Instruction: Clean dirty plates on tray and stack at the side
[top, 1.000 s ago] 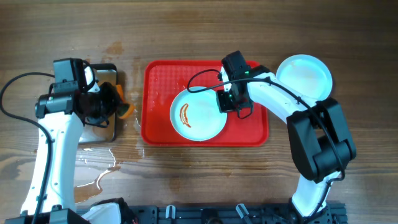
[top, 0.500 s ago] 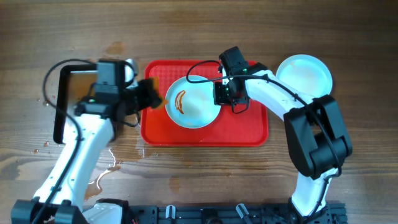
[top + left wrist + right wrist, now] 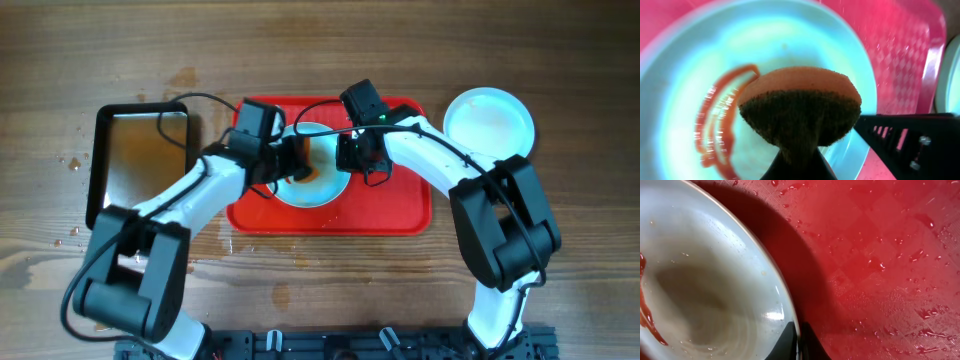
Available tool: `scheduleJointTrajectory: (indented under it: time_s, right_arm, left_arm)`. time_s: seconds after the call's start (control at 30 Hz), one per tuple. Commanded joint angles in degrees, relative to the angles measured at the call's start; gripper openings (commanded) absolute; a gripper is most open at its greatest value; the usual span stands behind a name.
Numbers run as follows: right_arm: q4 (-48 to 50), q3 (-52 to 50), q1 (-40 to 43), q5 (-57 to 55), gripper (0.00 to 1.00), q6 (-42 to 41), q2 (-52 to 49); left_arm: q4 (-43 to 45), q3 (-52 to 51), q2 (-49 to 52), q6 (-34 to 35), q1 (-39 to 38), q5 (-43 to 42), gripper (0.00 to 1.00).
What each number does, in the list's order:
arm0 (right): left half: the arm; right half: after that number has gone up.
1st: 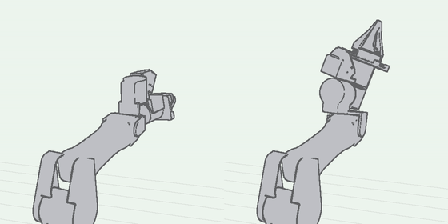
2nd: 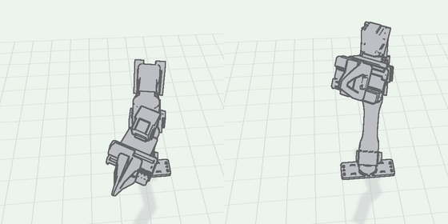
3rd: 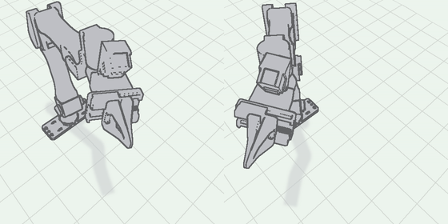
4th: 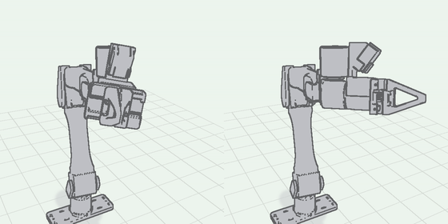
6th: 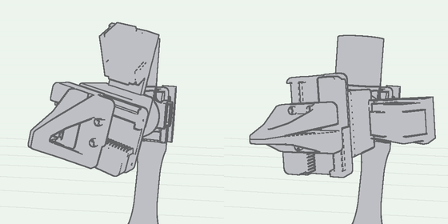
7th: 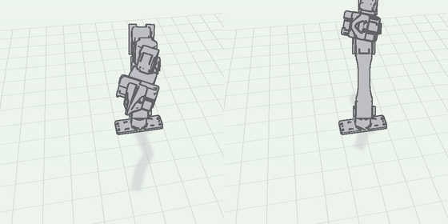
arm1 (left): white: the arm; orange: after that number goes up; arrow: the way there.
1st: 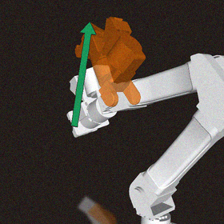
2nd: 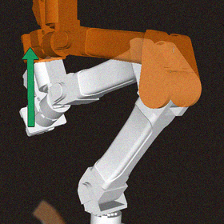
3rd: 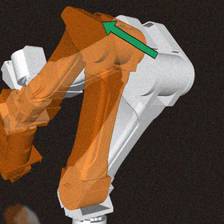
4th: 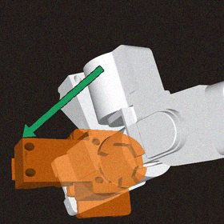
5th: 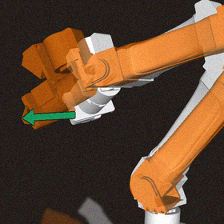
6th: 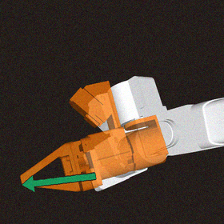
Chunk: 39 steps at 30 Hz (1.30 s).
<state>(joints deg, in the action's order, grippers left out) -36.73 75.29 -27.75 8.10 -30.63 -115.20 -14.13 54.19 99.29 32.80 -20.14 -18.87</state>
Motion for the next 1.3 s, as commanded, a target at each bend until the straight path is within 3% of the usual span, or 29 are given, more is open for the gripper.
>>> scheduleJointTrajectory:
  time_s: [0.0, 0.23, 0.67, 1.0, 1.17, 1.27]
  right_arm:
    - [-0.5, 0.3, -0.1, -4.2, 0.04, -1.3, -1.7]
    - [-0.7, 0.3, -0.1, -4.2, 0.04, -1.0, -1.7]
    - [-0.8, 0.3, -0.1, -4.2, 0.04, -0.4, -1.7]
    - [-1.0, 0.3, -0.1, -4.2, 0.04, 0.3, -1.7]
    - [-0.8, 0.3, -0.1, -3.8, 0.04, 0.3, -1.7]
    - [-0.7, 0.3, -0.1, -3.8, 0.04, 0.3, -1.7]
  left_arm:
    - [1.4, -0.7, 3.1, 1.4, -2.4, -0.8, 0.04]
    - [1.6, -0.7, 5.5, 2.6, -3.0, 3.3, 0.04]
    - [-8.7, -0.5, 5.6, 0.9, -3.0, 36.0, 0.04]
    - [-10.0, 5.0, -0.2, -1.0, -4.2, 34.9, 0.04]
    - [-4.6, 5.0, -0.6, 0.4, -4.3, 22.4, 0.04]
    - [-2.3, 5.0, 2.4, 4.2, -4.4, 19.0, 0.04]
